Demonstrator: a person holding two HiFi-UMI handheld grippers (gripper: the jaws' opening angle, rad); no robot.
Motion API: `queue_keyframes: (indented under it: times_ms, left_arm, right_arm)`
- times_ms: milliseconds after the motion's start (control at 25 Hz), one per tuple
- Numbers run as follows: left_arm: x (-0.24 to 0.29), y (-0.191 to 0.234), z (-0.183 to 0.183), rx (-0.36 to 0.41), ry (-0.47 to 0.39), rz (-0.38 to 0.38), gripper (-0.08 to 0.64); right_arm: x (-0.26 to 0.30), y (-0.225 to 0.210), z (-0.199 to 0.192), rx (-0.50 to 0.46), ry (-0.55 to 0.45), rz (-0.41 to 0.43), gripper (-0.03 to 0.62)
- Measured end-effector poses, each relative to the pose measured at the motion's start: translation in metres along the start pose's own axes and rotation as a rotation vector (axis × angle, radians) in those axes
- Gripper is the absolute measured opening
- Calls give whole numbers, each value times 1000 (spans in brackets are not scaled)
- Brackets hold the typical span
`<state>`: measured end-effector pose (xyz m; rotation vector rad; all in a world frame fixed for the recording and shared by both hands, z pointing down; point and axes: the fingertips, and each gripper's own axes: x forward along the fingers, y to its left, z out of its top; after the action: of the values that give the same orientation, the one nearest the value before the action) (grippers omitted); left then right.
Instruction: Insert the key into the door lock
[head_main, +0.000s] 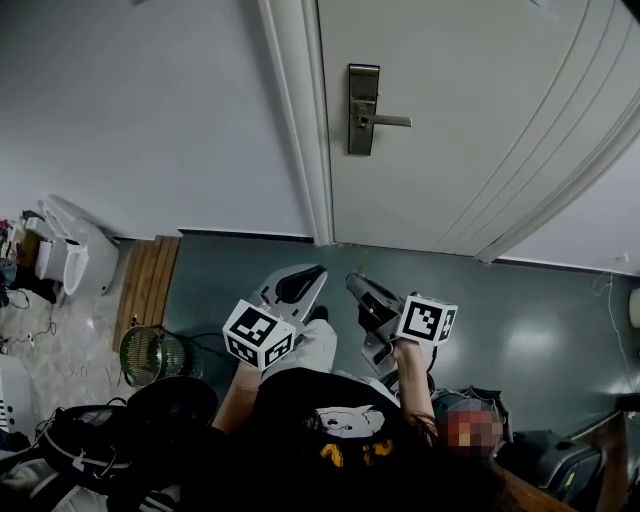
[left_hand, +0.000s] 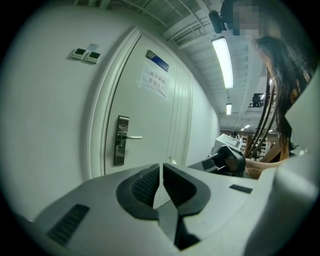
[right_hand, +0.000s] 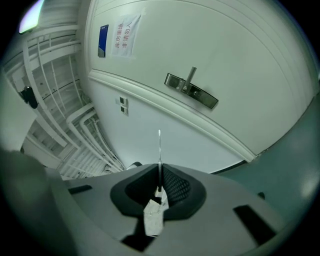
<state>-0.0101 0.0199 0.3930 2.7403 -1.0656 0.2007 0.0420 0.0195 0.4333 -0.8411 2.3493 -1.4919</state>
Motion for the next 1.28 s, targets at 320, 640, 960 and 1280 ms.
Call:
queue_keyframes:
  times_ms: [320, 640, 960, 1280]
  left_arm:
    - [40, 75, 31, 2, -37, -42, 26]
    - [65, 136, 37, -31, -35, -86, 26]
    - [92, 175, 41, -35, -36, -143, 26]
    - [111, 192, 40, -36, -31, -195, 26]
  right_arm:
    - [61, -24, 55, 25, -19, -47, 25]
    - [121, -36, 90, 40, -34, -67, 25]
    - [158, -56, 121, 39, -61, -110, 25]
    - [177, -65, 141, 50, -99, -107, 25]
